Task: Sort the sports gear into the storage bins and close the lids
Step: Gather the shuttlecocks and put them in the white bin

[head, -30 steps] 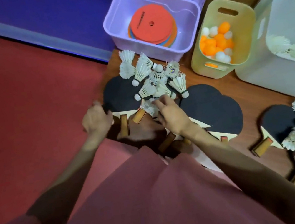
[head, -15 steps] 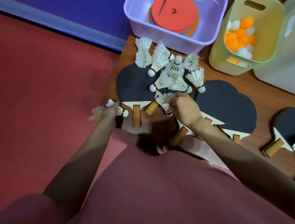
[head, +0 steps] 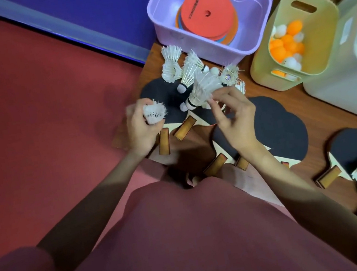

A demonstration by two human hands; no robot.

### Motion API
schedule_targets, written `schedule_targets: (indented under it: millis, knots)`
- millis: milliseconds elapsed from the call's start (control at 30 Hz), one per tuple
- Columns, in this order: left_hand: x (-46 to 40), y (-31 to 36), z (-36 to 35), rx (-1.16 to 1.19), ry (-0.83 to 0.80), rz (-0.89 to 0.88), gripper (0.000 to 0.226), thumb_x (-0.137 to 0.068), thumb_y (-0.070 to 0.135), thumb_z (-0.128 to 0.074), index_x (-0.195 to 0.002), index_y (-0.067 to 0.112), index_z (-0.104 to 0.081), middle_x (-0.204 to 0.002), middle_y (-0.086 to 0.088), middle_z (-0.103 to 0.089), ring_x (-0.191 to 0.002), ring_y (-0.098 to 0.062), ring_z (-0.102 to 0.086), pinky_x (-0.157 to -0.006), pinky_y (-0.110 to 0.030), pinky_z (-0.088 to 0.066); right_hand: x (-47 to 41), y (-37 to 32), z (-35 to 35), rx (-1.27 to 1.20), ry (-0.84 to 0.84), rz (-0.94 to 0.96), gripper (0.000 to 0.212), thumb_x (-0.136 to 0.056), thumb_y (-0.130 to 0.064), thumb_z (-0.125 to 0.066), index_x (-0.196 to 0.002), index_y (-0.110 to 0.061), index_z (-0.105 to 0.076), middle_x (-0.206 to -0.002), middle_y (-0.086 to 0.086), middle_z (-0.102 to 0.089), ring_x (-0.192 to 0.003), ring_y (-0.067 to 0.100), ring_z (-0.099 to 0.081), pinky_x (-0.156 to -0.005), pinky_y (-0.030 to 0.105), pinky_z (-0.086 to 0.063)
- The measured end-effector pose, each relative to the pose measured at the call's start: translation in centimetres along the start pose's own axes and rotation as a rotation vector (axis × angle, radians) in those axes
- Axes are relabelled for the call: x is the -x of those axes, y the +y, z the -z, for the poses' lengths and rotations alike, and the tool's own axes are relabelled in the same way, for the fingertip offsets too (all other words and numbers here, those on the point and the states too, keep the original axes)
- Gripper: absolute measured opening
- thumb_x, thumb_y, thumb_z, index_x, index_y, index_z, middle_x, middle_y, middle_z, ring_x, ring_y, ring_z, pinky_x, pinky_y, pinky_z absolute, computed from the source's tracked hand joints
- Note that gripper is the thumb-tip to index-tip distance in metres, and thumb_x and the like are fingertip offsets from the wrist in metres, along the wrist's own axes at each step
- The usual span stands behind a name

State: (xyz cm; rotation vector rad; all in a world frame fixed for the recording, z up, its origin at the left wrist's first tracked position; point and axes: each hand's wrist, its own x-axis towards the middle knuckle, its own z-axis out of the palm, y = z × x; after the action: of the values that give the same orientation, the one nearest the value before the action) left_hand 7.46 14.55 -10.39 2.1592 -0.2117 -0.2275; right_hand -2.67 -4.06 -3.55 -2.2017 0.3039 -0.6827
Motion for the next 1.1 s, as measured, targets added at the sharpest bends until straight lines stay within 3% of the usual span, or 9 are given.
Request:
schedule_targets:
  millis: [67,200,333,500,600,733,867,967,1100]
  knots:
    - [0.0,0.4,-0.3,0.000,-0.104,-0.112,0.052,-0.063,0.011,-0.077,-0.111,0.015,-0.058,-0.107,-0.002,-0.060,-0.094,-0.019,-0.059,-0.079,-0.044,-0.054,-0.6,-0.6,-0.2,-0.036,0.018,0.045,0.007,-0.088,-0.002,-0.065,-0.088,0.000,-0.072,-0.087,0.006,-0.063,-0.079,0.015,-0.058,-0.071,0.023,-0.045]
    - [0.0,2.1,-1.0,0.084,-0.219,-0.148,0.079,-0.065,0.010,-0.083,-0.134,0.018,-0.044,-0.110,0.001,-0.061,-0.093,-0.015,-0.064,-0.076,-0.034,-0.057,-1.3,-0.3,-1.0,-0.057,-0.045,0.096,0.010,-0.089,-0.003,-0.063,-0.091,-0.001,-0.073,-0.089,0.011,-0.063,-0.082,0.020,-0.061,-0.072,0.031,-0.049]
    - [-0.4,2.8,-1.9,0.116,-0.221,-0.181,0.087,-0.064,0.018,-0.086,-0.138,0.011,-0.040,-0.112,-0.002,-0.065,-0.096,-0.016,-0.066,-0.083,-0.037,-0.056,-1.3,1.1,-2.0,-0.026,-0.200,0.099,0.015,-0.091,-0.011,-0.062,-0.096,-0.005,-0.074,-0.091,0.007,-0.064,-0.082,0.022,-0.061,-0.069,0.041,-0.051]
    - [-1.0,3.1,-2.3,0.131,-0.214,-0.194,0.085,-0.063,0.013,-0.087,-0.135,0.005,-0.043,-0.117,0.002,-0.062,-0.099,-0.011,-0.062,-0.082,-0.032,-0.057,-1.9,2.2,-2.5,0.107,-0.438,0.097,0.020,-0.091,-0.021,-0.061,-0.105,-0.015,-0.073,-0.103,-0.001,-0.064,-0.084,0.015,-0.062,-0.070,0.039,-0.053]
    - [-1.3,2.5,-2.2,0.150,-0.218,-0.147,0.085,-0.061,0.011,-0.088,-0.134,0.005,-0.044,-0.115,0.007,-0.060,-0.098,-0.001,-0.060,-0.080,-0.019,-0.055,-2.2,2.0,-2.0,0.073,-0.284,0.033,0.023,-0.093,-0.025,-0.059,-0.109,-0.012,-0.069,-0.105,0.000,-0.063,-0.078,0.005,-0.056,-0.071,0.031,-0.052]
    - [-1.6,1.8,-2.2,0.163,-0.207,-0.110,0.084,-0.061,0.007,-0.088,-0.133,0.004,-0.045,-0.113,0.005,-0.061,-0.097,0.001,-0.058,-0.077,-0.009,-0.050,-2.9,3.8,-1.8,0.120,-0.125,-0.226,0.021,-0.092,-0.015,-0.053,-0.108,-0.007,-0.065,-0.101,0.007,-0.062,-0.072,0.016,-0.055,-0.072,0.033,-0.047]
    - [-1.7,1.5,-2.5,0.142,-0.198,-0.114,0.076,-0.063,0.006,-0.085,-0.129,0.004,-0.049,-0.113,0.000,-0.063,-0.096,-0.002,-0.058,-0.078,-0.012,-0.051,-3.8,6.0,-3.0,0.353,-0.305,-0.392,0.033,-0.089,-0.015,-0.054,-0.120,-0.007,-0.058,-0.101,0.012,-0.064,-0.102,0.031,-0.047,-0.082,0.032,-0.036]
    - [-1.8,1.3,-2.7,0.086,-0.192,-0.157,0.069,-0.064,0.005,-0.082,-0.127,0.004,-0.052,-0.115,-0.005,-0.064,-0.099,0.000,-0.056,-0.080,-0.014,-0.050,-4.8,5.7,-4.1,0.501,-0.395,-0.354,0.023,-0.091,-0.019,-0.054,-0.107,-0.005,-0.062,-0.089,0.015,-0.066,-0.097,0.031,-0.041,-0.086,0.033,-0.031]
    - [-1.7,0.8,-2.5,0.028,-0.166,-0.168,0.062,-0.064,0.006,-0.081,-0.120,0.006,-0.055,-0.112,-0.005,-0.065,-0.100,-0.010,-0.060,-0.085,-0.032,-0.053,-5.5,5.7,-5.8,0.520,-0.462,-0.367,0.015,-0.088,-0.015,-0.055,-0.097,-0.006,-0.062,-0.088,0.014,-0.067,-0.096,0.032,-0.045,-0.080,0.035,-0.035]
